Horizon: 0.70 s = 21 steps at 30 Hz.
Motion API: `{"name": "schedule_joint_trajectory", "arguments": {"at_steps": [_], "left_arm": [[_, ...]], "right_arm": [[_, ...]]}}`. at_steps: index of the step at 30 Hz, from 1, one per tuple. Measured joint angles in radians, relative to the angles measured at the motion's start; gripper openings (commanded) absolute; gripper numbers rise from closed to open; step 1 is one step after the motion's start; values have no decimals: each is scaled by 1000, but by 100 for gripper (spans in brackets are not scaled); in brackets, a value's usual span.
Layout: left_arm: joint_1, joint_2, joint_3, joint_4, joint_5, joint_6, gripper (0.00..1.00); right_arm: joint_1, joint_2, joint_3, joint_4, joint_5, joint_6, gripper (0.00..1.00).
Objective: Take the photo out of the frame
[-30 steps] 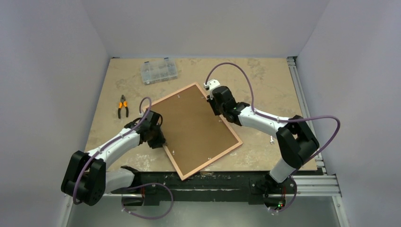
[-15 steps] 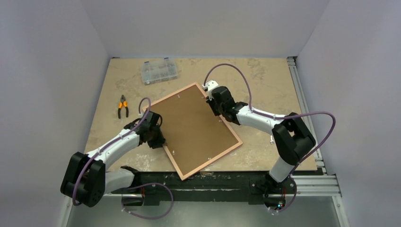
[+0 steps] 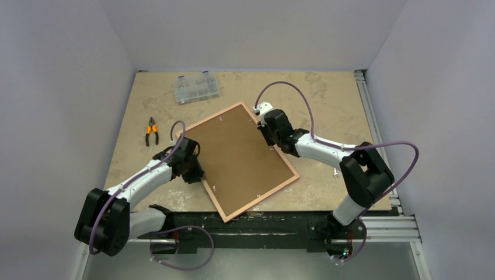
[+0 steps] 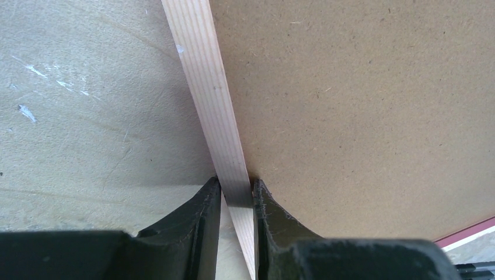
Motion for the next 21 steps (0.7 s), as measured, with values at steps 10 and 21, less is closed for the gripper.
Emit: {"name": "schedule_joint_trajectory", "arguments": {"at_steps": [10,21], "left_arm": [[0,1,0,0,-1,-7,0],[0,2,0,-1,0,-15,0]], "right_arm": [[0,-73,-62,-19,0,45,0],[0,-70,-68,-11,5,56,0]]}}
